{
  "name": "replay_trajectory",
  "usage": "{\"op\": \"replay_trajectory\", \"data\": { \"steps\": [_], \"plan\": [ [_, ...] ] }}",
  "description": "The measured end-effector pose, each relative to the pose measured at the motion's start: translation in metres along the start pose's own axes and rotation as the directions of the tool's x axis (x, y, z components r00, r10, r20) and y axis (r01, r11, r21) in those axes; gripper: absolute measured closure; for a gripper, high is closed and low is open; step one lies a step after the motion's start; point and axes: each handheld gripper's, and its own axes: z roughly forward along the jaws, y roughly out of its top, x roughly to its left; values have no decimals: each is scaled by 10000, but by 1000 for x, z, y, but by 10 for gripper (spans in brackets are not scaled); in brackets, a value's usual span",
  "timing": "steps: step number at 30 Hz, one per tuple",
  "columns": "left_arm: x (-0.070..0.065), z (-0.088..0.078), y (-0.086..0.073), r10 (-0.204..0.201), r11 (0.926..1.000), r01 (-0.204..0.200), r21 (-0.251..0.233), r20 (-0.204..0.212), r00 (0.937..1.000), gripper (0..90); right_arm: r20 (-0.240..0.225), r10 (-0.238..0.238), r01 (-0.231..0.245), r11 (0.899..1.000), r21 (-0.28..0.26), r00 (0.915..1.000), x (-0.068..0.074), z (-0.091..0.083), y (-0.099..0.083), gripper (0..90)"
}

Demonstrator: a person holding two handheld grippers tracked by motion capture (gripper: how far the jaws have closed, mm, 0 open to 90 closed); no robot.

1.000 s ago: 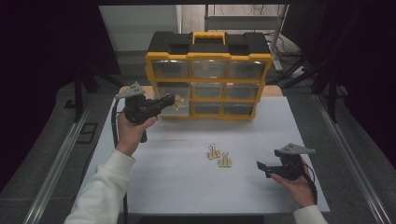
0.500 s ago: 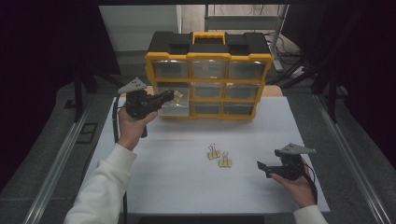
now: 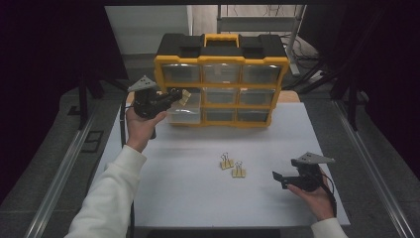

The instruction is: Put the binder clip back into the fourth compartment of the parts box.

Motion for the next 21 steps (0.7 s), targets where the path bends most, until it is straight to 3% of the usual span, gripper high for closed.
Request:
{"op": "replay_trajectory", "data": {
  "steps": [13,15,16,18,21],
  "plan": [
    [8,15,3,-119,9994,137,316,-560,9984,885,-12,16,-16,10000,13,10000,0,0,0,98],
    [8,19,1,-20,9989,45,456,-546,9985,773,-15,7,-7,10000,19,10000,0,0,0,98],
    [7,20,1,115,9988,-83,481,-664,9977,631,-21,-4,4,10000,18,10000,0,0,0,98],
    [3,20,1,308,9981,-270,556,-696,9971,451,-18,-1,1,10000,21,10000,0,0,0,98],
    [-1,18,1,378,9978,-356,559,-401,9985,331,-8,10,-10,10000,28,10000,0,0,0,98]
  ]
}}
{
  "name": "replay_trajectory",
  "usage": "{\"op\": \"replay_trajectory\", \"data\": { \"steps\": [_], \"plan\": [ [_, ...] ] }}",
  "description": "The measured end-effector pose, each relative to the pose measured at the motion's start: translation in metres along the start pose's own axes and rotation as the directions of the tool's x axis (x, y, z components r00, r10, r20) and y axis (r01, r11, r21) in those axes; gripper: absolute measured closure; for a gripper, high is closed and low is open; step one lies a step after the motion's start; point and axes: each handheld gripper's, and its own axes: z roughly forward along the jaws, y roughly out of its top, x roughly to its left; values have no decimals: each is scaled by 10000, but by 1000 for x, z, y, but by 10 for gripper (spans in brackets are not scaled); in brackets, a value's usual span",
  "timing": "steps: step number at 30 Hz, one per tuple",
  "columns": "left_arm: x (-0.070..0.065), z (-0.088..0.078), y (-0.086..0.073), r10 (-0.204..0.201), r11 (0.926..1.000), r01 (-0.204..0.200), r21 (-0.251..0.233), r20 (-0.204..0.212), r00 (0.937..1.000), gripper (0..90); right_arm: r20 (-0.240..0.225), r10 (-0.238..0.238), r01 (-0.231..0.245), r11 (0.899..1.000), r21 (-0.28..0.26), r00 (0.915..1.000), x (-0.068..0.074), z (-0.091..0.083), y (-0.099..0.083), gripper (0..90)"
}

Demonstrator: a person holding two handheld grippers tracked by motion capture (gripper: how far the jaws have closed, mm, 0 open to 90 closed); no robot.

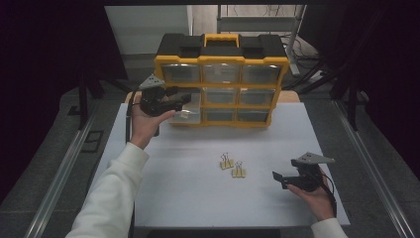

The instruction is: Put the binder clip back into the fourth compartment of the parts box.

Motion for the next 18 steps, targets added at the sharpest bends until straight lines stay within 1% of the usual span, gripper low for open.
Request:
{"op": "replay_trajectory", "data": {
  "steps": [1,4,5,7,8,10,12,14,15,16,18],
  "plan": [
    [-2,-1,0,42,10000,-42,-20,56,10000,307,1,2,-2,10000,4,10000,0,0,0,98],
    [-5,-4,0,-35,10000,32,59,488,9988,258,3,-24,24,10000,-3,10000,0,0,0,98],
    [-7,-5,-1,-10,9999,2,126,601,9982,242,4,-23,23,10000,1,10000,0,0,0,98],
    [-10,-7,-2,81,9998,-93,169,706,9975,230,5,-21,21,10000,-1,10000,0,0,0,98],
    [-12,-9,-3,96,9997,-118,237,881,9961,225,1,-16,16,10000,2,10000,0,0,0,98],
    [-15,-11,-4,142,9996,-167,238,1019,9947,221,-1,-25,25,10000,5,10000,1,0,0,98],
    [-17,-13,-5,114,9997,-142,220,1248,9921,221,3,-31,31,10000,18,10000,1,0,0,98],
    [-20,-16,-6,81,9996,-123,258,1591,9872,220,7,-17,17,10000,7,10000,0,0,0,98],
    [-21,-17,-7,43,9996,-89,267,1679,9858,220,10,-14,14,10000,2,10000,0,0,0,98],
    [-23,-18,-8,26,9996,-77,270,1838,9830,220,22,-19,19,10000,1,10000,0,0,0,98],
    [-27,-19,-10,91,9993,-159,327,1969,9804,223,17,-20,20,10000,-3,10000,0,0,0,98]
  ]
}}
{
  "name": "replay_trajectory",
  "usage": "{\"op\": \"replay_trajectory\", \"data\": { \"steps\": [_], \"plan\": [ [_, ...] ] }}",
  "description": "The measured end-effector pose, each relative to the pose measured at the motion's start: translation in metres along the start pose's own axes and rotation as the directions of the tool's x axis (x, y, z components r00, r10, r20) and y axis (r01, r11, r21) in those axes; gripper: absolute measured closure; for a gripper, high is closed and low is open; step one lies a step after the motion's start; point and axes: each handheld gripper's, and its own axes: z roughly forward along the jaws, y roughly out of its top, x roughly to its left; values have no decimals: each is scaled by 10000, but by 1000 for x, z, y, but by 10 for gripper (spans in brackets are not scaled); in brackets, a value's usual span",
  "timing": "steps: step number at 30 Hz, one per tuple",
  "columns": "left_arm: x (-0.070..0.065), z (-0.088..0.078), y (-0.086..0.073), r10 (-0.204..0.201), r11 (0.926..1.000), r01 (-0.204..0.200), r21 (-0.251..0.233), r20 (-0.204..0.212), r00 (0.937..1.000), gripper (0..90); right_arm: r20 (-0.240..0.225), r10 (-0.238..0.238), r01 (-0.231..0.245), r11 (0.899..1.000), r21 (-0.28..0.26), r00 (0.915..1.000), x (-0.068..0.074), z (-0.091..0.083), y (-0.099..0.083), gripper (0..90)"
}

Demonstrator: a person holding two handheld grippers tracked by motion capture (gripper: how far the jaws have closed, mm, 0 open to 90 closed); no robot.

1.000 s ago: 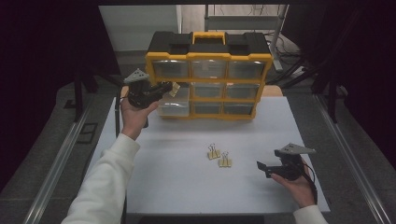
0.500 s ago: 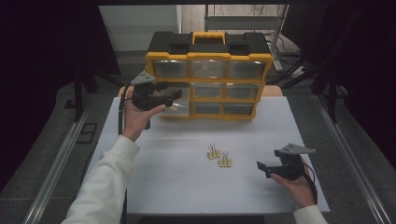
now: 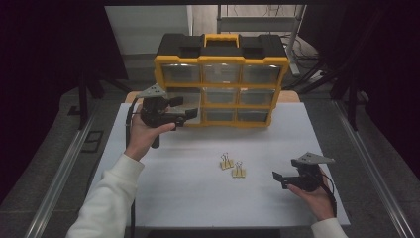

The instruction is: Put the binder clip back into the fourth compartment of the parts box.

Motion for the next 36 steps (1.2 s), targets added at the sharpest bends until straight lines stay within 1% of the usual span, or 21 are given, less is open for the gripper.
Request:
{"op": "replay_trajectory", "data": {
  "steps": [1,4,12,14,17,20,26,32,36],
  "plan": [
    [-3,0,-2,39,10000,-39,38,69,10000,223,-1,-5,5,10000,-2,10000,0,0,0,98],
    [-10,1,-5,240,9994,-242,250,94,9997,225,-7,-17,17,10000,8,10000,0,0,0,98],
    [-21,1,-13,359,9980,-385,507,527,9980,228,3,-31,31,10000,-4,10000,1,0,0,98],
    [-23,1,-16,423,9971,-456,611,542,9976,229,3,-35,35,10000,-9,10000,1,0,0,98],
    [-26,2,-19,316,9974,-355,626,631,9975,234,7,-15,15,10000,-17,10000,1,0,0,98],
    [-29,4,-22,365,9961,-419,774,706,9968,234,0,-32,32,10000,-10,10000,1,0,0,98],
    [-34,9,-30,402,9940,-499,972,992,9943,236,4,-27,27,10000,-19,10000,1,0,0,98],
    [-39,14,-38,537,9904,-674,1210,1132,9921,240,-3,-30,30,10000,9,10000,1,0,0,98],
    [-41,17,-42,510,9900,-664,1246,1233,9911,240,-17,-12,12,10000,8,10000,1,0,0,98]
  ]
}}
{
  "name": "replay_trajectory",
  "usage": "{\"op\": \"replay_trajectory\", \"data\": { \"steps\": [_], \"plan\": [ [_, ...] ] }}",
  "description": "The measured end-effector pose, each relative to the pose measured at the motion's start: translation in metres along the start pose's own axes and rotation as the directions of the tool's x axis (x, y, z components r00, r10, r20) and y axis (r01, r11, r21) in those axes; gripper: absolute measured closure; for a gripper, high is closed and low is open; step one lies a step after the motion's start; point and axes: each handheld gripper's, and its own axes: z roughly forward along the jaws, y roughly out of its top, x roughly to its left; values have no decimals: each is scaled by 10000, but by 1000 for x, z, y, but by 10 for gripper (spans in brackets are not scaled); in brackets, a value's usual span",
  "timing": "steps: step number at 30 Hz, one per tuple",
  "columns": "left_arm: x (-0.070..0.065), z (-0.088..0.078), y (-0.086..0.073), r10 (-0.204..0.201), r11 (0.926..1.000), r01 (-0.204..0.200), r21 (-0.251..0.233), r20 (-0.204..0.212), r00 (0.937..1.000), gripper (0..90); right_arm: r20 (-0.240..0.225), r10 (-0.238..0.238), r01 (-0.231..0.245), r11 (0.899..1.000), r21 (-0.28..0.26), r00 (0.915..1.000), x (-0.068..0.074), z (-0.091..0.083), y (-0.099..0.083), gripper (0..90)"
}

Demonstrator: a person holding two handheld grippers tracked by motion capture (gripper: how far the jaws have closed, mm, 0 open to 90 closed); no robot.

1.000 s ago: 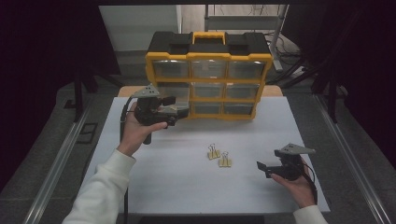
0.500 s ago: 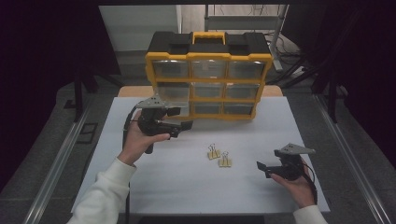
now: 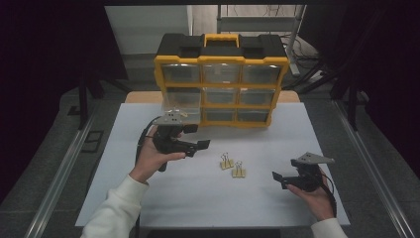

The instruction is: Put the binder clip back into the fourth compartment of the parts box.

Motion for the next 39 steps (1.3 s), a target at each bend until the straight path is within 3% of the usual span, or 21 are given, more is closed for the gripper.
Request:
{"op": "replay_trajectory", "data": {
  "steps": [8,19,24,39],
  "plan": [
    [-2,6,-5,31,9999,-32,163,78,10000,239,4,1,-1,10000,-3,10000,0,0,0,98],
    [-5,28,-12,111,9973,-123,725,169,9998,237,-4,-104,104,9999,22,9999,0,2,0,98],
    [-3,35,-16,-45,9969,53,783,-101,9999,245,-16,-81,81,10000,23,10000,0,2,0,98],
    [1,49,-26,-175,9908,185,1338,-83,9998,243,-11,-107,107,9999,20,9999,0,2,0,98]
  ]
}}
